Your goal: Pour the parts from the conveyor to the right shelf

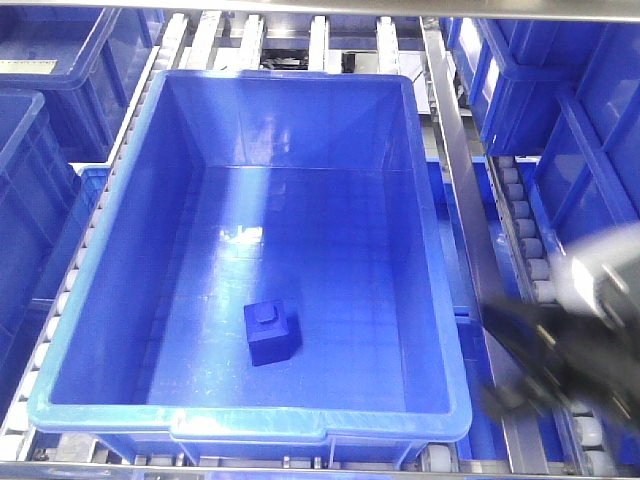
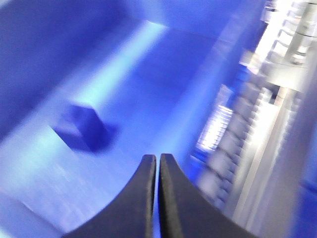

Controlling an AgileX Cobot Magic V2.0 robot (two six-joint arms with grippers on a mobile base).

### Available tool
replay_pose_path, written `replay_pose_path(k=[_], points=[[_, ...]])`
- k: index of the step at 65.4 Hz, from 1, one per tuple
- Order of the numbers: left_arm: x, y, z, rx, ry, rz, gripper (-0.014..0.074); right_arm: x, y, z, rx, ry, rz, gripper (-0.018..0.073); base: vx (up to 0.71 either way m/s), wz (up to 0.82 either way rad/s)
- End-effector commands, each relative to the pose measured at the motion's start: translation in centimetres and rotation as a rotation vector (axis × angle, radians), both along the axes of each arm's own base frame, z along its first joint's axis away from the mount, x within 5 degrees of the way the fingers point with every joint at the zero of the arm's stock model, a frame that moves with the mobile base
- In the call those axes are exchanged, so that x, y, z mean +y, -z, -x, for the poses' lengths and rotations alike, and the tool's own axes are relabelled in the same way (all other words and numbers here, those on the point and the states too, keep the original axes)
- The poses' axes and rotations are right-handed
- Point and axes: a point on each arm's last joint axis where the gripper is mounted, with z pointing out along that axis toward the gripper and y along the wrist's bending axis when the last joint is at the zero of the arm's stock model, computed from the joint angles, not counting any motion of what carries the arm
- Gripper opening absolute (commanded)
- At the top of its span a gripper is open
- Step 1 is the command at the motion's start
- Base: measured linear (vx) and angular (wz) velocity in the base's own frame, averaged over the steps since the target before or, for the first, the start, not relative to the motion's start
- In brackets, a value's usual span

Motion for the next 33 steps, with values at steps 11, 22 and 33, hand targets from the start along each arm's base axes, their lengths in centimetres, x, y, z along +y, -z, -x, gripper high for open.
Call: replay_pose_path(k=[11, 22, 33], points=[[-0.06, -1.39, 0.06, -0.105, 0.007, 0.008, -0.0006, -0.20, -1.76, 0.22, -0.114, -0.003, -0.047, -0.0005, 0.00, 0.00], [-0.06, -1.39, 0.06, -0.105, 0.007, 0.008, -0.0006, -0.22, -1.70, 0.24, -0.108, -0.003, -0.043, -0.0005, 0.00, 0.00], [-0.06, -1.39, 0.06, -0.105, 0.007, 0.008, -0.0006, -0.16, -1.97, 0.17, -0.135, -0.005, -0.058, -0.0005, 0.00, 0.00]])
